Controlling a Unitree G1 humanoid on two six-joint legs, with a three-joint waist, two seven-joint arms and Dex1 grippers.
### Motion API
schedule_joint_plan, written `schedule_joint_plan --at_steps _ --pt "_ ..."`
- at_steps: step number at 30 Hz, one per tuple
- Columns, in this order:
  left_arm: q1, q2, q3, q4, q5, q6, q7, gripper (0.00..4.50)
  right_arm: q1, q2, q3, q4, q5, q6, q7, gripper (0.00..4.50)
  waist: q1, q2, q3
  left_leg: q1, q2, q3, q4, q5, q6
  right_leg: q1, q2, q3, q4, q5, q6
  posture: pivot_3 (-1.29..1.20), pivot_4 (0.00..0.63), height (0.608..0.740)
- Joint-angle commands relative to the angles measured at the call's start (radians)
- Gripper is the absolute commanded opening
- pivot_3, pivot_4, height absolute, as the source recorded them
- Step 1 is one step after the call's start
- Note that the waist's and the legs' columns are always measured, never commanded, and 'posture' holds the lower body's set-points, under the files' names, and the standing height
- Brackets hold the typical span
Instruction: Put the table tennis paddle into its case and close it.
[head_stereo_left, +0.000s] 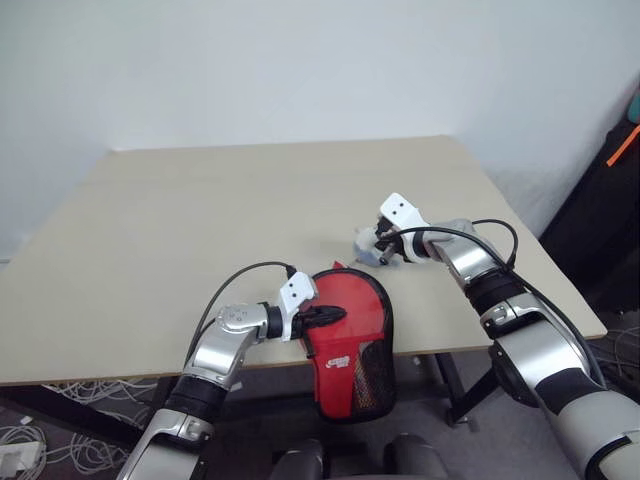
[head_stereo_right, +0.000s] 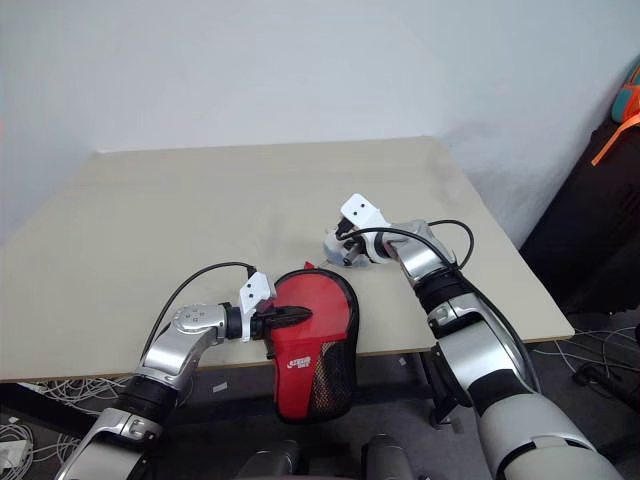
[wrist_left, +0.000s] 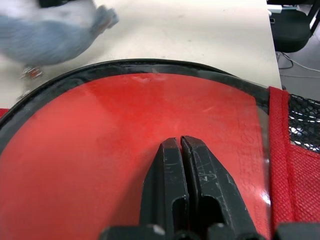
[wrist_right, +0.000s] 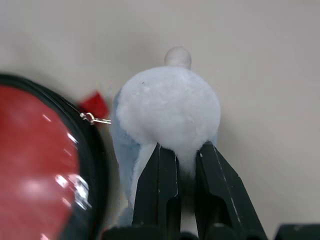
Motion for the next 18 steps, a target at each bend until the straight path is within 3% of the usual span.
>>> schedule_joint_plan --at_steps 1,8,18 --pt "0.015 0.013 -0.029 0.028 0.022 0.025 -0.016 0.0 -0.037 -0.05 -0.026 -0.002 -0.033 -0.039 0.009 0.01 0.0 0.001 0.0 0.0 0.0 0.0 0.0 0.0 0.0 0.0 0.0 0.0 0.0 0.0 0.0 0.0 0.0 0.739" --pt "-0.014 0.018 -0.046 0.05 0.04 0.048 -0.019 0.0 0.054 -0.154 -0.033 -0.1 -0.038 -0.03 0.068 0.01 0.002 0.001 -0.001 0.0 -0.001 -0.001 0.001 0.0 0.0 0.003 -0.001 -0.001 -0.001 0.0 0.001 0.0 0.0 0.739" --pt "-0.055 0.023 -0.08 0.103 0.069 0.031 -0.029 0.0 0.299 -0.29 -0.062 -0.537 0.007 0.145 0.154 0.01 0.009 0.003 -0.002 0.008 -0.001 -0.001 0.001 -0.002 0.003 0.012 -0.002 -0.002 -0.002 -0.003 0.004 0.0 0.0 0.739"
